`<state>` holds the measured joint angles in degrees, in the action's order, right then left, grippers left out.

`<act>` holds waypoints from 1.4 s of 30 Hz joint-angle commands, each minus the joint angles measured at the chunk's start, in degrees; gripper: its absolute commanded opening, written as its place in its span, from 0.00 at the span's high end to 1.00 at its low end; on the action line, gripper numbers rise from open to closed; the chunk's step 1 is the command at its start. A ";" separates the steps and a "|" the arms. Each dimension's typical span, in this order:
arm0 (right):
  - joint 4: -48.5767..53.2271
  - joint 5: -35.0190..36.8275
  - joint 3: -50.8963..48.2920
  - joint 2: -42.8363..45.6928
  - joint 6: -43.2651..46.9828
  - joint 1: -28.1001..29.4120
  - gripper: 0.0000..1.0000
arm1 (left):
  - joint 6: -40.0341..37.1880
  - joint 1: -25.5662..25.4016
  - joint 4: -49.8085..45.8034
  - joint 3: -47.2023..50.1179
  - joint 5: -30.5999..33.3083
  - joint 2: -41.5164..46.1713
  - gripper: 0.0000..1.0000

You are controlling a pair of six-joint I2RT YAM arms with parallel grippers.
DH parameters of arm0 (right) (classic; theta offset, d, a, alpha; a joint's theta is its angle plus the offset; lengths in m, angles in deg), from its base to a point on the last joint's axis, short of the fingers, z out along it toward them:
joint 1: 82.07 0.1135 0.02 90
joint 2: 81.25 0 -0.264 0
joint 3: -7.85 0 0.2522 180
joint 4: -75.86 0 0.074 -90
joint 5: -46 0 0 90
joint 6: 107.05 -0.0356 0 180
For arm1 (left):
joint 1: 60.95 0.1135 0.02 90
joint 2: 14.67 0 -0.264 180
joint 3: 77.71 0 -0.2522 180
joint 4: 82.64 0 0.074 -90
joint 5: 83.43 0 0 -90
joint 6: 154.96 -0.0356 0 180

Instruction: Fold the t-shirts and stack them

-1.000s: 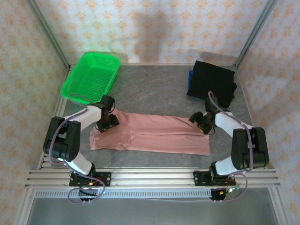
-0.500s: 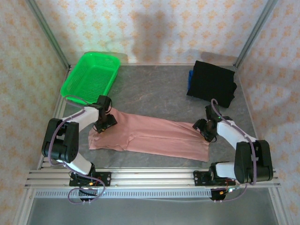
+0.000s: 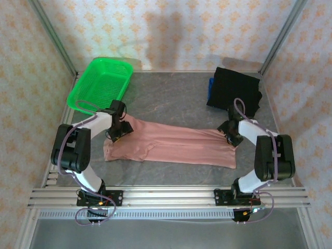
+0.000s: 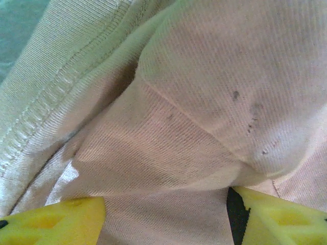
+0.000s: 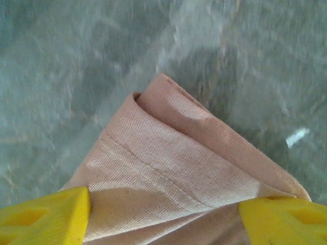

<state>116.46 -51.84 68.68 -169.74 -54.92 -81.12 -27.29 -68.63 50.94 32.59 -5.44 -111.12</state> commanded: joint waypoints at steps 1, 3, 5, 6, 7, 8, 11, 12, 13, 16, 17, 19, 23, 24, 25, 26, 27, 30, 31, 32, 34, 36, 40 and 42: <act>0.27 5.58 2.90 -2.27 1.94 -3.25 0.19 | -0.57 0.39 -2.42 -2.11 3.51 -2.19 0.33; 2.46 4.19 5.14 -1.27 3.48 -3.33 0.15 | -0.58 0.35 -3.43 -3.28 3.53 -1.67 0.33; 3.32 2.28 5.46 1.53 4.86 -3.41 0.11 | -0.09 0.38 -3.71 -3.51 2.85 0.76 0.32; 3.94 1.37 5.28 4.39 5.61 -3.41 0.07 | 0.11 0.36 -4.02 -3.96 2.20 2.57 0.30; 4.36 0.41 5.23 6.92 6.52 -3.48 0.05 | 0.25 0.23 -4.59 -4.64 1.88 4.26 0.28; 5.14 -0.38 5.29 9.57 7.63 -3.57 0.04 | 0.34 0.09 -5.78 -5.84 1.90 6.35 0.26; 11.38 -0.36 7.45 18.86 11.63 -3.80 0.01 | 0.55 -0.02 -10.15 -9.12 2.64 11.95 0.22; 13.64 -1.37 8.55 20.34 13.17 -4.01 0.01 | 0.80 -0.07 -11.69 -9.90 2.85 13.80 0.20; 15.23 -3.12 9.46 22.97 14.47 -3.98 0.01 | 1.10 -0.05 -13.13 -10.33 2.95 15.27 0.19; 19.55 -13.19 10.29 25.93 17.33 -3.92 0.01 | 1.62 -0.21 -16.80 -9.90 3.44 20.28 0.16; 20.30 -16.57 9.14 26.44 17.27 -3.79 0.01 | 1.62 -0.53 -17.74 -9.07 4.26 21.94 0.14; 20.95 -20.64 5.81 27.06 16.90 -3.09 0.01 | 2.08 -0.67 -19.42 -7.03 4.44 23.98 0.12; 17.02 -21.40 -2.97 28.54 13.61 1.76 0.01 | 4.12 -1.25 -19.90 -1.46 2.56 24.56 0.12; 16.18 -20.44 -4.14 28.43 12.89 3.15 0.00 | 4.57 -1.64 -19.26 -0.29 2.81 24.59 0.12; 15.61 -19.48 -5.03 28.06 12.57 4.40 0.00 | 5.06 -1.87 -18.61 0.53 2.87 24.59 0.12; 15.21 -18.48 -5.66 27.28 12.35 5.28 0.01 | 5.52 -1.89 -17.71 1.32 2.83 24.47 0.12; 15.15 -17.98 -6.06 26.25 12.28 5.67 0.02 | 5.94 -1.98 -16.63 2.14 2.71 24.10 0.12; 15.08 -15.34 -7.21 22.66 11.41 5.83 0.04 | 6.54 -2.58 -15.16 2.39 2.48 20.91 0.13; 14.24 -15.41 -7.75 21.45 11.16 5.89 0.06 | 6.51 -3.13 -14.99 2.10 2.91 19.36 0.14; 13.00 -15.18 -8.23 20.19 10.94 6.12 0.09 | 6.63 -3.76 -14.53 1.63 3.26 17.69 0.15; 10.84 -13.70 -8.70 16.68 10.72 6.52 0.14 | 7.31 -4.96 -12.32 1.12 3.31 14.42 0.17; 8.68 -13.36 -8.27 13.75 10.80 6.59 0.22 | 8.97 -5.35 -10.65 0.77 4.17 10.26 0.23; 6.83 -11.75 -6.20 8.07 9.67 7.69 0.46 | 10.30 -5.61 -8.40 -1.85 7.05 2.94 0.41; 6.37 -10.09 -5.60 5.89 8.71 9.29 0.55 | 10.00 -5.60 -7.92 -4.64 8.01 -1.66 0.50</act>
<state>125.20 -65.68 61.40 -161.72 -44.74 -73.45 -18.24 -73.99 40.64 31.69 -1.53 -109.26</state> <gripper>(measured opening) 0.477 0.529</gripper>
